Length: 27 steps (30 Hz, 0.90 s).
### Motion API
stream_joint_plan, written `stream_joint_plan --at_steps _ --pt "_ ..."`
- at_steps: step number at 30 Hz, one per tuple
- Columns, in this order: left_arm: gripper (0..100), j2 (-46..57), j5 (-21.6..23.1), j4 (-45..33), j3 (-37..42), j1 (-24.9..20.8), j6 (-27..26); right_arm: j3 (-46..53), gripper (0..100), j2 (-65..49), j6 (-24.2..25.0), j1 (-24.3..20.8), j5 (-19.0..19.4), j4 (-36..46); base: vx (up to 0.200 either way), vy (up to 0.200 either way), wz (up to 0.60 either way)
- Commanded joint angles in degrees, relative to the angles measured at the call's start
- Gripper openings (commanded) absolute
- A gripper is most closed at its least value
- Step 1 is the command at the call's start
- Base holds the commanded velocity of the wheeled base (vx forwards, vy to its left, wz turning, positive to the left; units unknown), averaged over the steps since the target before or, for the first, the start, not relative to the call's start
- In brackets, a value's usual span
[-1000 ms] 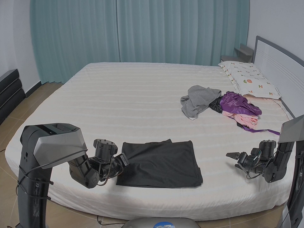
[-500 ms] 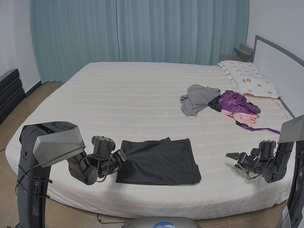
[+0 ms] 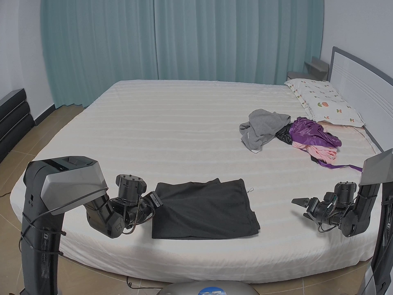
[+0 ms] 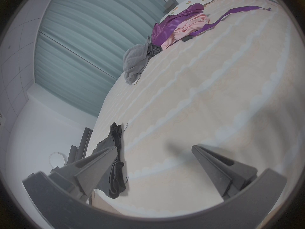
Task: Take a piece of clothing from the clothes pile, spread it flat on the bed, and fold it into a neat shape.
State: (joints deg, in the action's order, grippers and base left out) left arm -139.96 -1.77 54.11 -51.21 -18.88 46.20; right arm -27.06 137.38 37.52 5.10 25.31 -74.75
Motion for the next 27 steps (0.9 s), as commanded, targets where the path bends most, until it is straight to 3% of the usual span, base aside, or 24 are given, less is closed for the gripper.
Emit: stream_joint_plan --at_steps 1,27 --pt "0 0.7 -0.1 0.0 0.4 0.4 0.0 0.0 100 0.1 0.0 0.0 0.0 0.0 0.0 0.2 0.0" --pt "0 1.6 0.0 -0.1 1.3 3.7 0.1 0.0 100 0.2 0.0 -0.1 -0.1 0.0 0.0 0.2 0.0"
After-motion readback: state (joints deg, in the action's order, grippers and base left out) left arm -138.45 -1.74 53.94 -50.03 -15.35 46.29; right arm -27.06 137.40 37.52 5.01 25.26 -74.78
